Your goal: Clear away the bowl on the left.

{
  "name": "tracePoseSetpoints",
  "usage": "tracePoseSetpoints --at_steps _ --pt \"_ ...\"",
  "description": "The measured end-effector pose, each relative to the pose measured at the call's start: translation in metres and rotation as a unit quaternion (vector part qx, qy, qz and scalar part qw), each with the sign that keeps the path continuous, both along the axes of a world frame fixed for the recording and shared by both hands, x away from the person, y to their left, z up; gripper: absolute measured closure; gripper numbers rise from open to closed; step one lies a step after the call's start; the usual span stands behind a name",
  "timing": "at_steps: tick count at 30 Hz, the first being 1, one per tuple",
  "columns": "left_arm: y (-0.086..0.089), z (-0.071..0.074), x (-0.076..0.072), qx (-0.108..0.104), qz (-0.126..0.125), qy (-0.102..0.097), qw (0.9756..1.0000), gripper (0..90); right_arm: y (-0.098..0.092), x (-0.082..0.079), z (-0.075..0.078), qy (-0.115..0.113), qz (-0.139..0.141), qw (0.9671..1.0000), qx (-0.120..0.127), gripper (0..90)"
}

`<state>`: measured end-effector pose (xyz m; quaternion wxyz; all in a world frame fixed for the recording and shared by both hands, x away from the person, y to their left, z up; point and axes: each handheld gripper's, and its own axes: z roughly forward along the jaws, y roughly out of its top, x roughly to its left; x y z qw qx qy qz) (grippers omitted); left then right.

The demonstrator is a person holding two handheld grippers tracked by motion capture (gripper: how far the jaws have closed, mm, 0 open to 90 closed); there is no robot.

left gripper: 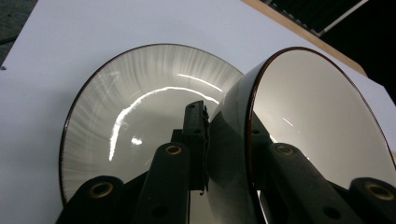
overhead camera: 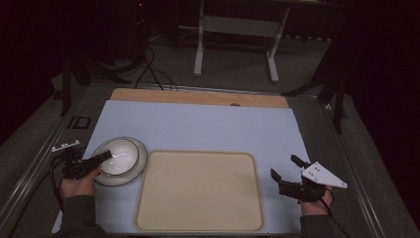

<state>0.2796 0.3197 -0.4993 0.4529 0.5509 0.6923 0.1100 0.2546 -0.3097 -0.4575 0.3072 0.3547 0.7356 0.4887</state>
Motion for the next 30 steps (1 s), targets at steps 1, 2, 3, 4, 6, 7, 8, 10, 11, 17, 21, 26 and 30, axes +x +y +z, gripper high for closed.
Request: tracePoseSetpoints --at_steps 1,2,3,4,6,7,8,10,11,17,21,26,30 --pt "-0.001 0.002 0.0 -0.002 -0.001 -0.003 1.0 78.3 0.0 0.0 0.0 0.0 0.0 1.0 0.0 14.4" --pt "-0.001 0.002 0.0 -0.002 -0.001 -0.003 1.0 78.3 0.0 0.0 0.0 0.0 0.0 1.0 0.0 14.4" --pt "-0.002 0.003 -0.001 -0.003 -0.002 -0.007 1.0 78.2 0.0 0.0 0.0 0.0 0.0 1.0 0.0 14.4" --pt "-0.002 0.003 -0.001 -0.003 -0.002 -0.007 1.0 78.2 0.0 0.0 0.0 0.0 0.0 1.0 0.0 14.4" --pt "-0.003 0.004 -0.001 -0.005 -0.004 -0.01 0.9999 78.2 0.0 0.0 0.0 0.0 0.0 1.0 0.0 14.4" --pt "-0.003 0.005 -0.002 -0.006 -0.005 -0.013 0.9999 78.1 0.0 0.0 0.0 -0.001 0.001 1.0 0.0 14.4" --pt "-0.003 0.005 -0.002 -0.006 -0.005 -0.013 0.9999 78.1 0.0 0.0 0.0 -0.001 0.001 1.0 0.0 14.4" --pt "-0.004 0.006 -0.002 -0.008 -0.005 -0.016 0.9998 78.1 0.0 0.0 0.0 -0.001 0.001 1.0 0.0 14.4" --pt "-0.005 0.008 -0.003 -0.004 -0.008 -0.017 0.9998 78.1 0.0 0.0 0.0 -0.001 0.001 1.0 0.0 14.4" --pt "-0.012 0.014 -0.003 -0.002 -0.017 -0.028 0.9995 77.8 -0.001 0.0 0.0 -0.002 0.001 1.0 0.001 14.4" --pt "-0.017 0.017 -0.002 -0.003 -0.023 -0.033 0.9992 77.7 -0.001 0.0 0.0 -0.002 0.001 1.0 0.001 14.4" --pt "-0.02 0.02 -0.003 -0.005 -0.027 -0.039 0.9988 77.3 -0.001 0.0 0.001 -0.002 0.002 1.0 0.002 14.4" --pt "-0.022 0.022 -0.004 -0.005 -0.03 -0.043 0.9986 77.3 -0.001 0.0 0.001 -0.002 0.002 1.0 0.002 14.4"
